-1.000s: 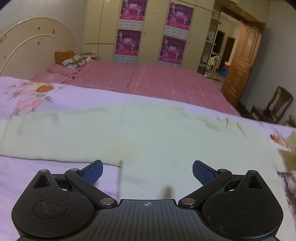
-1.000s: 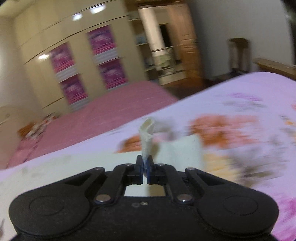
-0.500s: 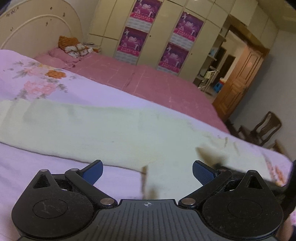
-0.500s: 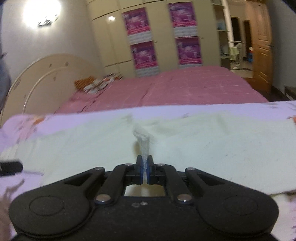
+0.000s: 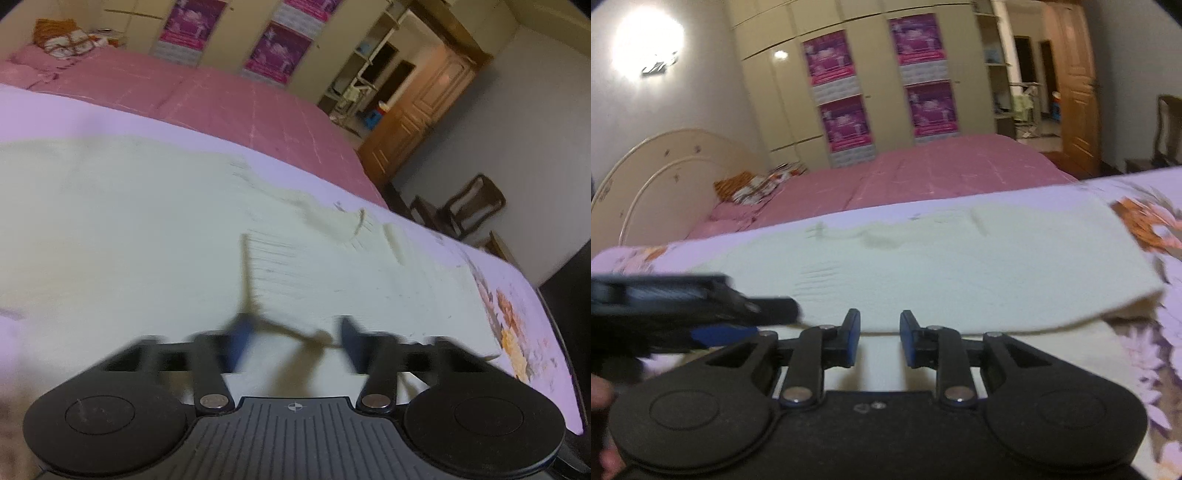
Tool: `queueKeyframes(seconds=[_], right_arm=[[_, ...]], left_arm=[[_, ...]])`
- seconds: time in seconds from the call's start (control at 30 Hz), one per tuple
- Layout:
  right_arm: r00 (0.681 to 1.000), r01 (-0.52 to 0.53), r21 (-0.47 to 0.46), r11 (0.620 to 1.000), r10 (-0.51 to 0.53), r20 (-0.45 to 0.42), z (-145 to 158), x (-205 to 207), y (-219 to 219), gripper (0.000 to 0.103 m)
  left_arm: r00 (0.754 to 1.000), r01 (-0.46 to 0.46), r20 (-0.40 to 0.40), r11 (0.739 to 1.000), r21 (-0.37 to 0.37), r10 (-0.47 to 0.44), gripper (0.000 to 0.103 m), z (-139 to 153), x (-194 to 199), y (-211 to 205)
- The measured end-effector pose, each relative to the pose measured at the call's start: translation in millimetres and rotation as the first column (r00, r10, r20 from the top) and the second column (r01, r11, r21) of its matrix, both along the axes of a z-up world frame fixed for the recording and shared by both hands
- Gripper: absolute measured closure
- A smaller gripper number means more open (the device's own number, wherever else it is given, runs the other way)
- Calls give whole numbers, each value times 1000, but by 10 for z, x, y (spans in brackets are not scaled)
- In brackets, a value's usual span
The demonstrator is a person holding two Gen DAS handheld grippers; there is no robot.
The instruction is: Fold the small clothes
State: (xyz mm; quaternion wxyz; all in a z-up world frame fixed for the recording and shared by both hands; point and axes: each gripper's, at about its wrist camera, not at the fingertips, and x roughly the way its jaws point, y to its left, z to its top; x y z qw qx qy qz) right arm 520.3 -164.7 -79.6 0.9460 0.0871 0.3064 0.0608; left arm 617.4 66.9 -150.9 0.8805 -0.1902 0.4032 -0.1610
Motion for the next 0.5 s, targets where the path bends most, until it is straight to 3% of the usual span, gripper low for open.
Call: queueKeyframes(seconds=[0.03, 0.2, 0.27, 0.37, 0.5], right_arm=[[1000, 17, 9, 1000, -17, -3, -8, 6, -50, 78], [996, 87, 79, 993, -85, -31, -58, -6, -334, 75], [992, 123, 134, 983, -118, -45, -89, -30, -516, 66], [985, 171, 245, 954, -156, -78, -162, -9, -730, 64], [976, 216, 326, 920, -190, -109, -258, -1, -928, 63]], left_arm=[[1000, 7, -8, 1000, 7, -7, 101, -19, 54, -56], [998, -12, 56, 999, 30, 11, 100, 127, 34, 31], [997, -37, 65, 998, 43, 35, 100, 203, 30, 178], [996, -64, 66, 996, 60, 60, 100, 266, -5, 377], [992, -104, 76, 991, 78, 98, 100, 242, 13, 587]])
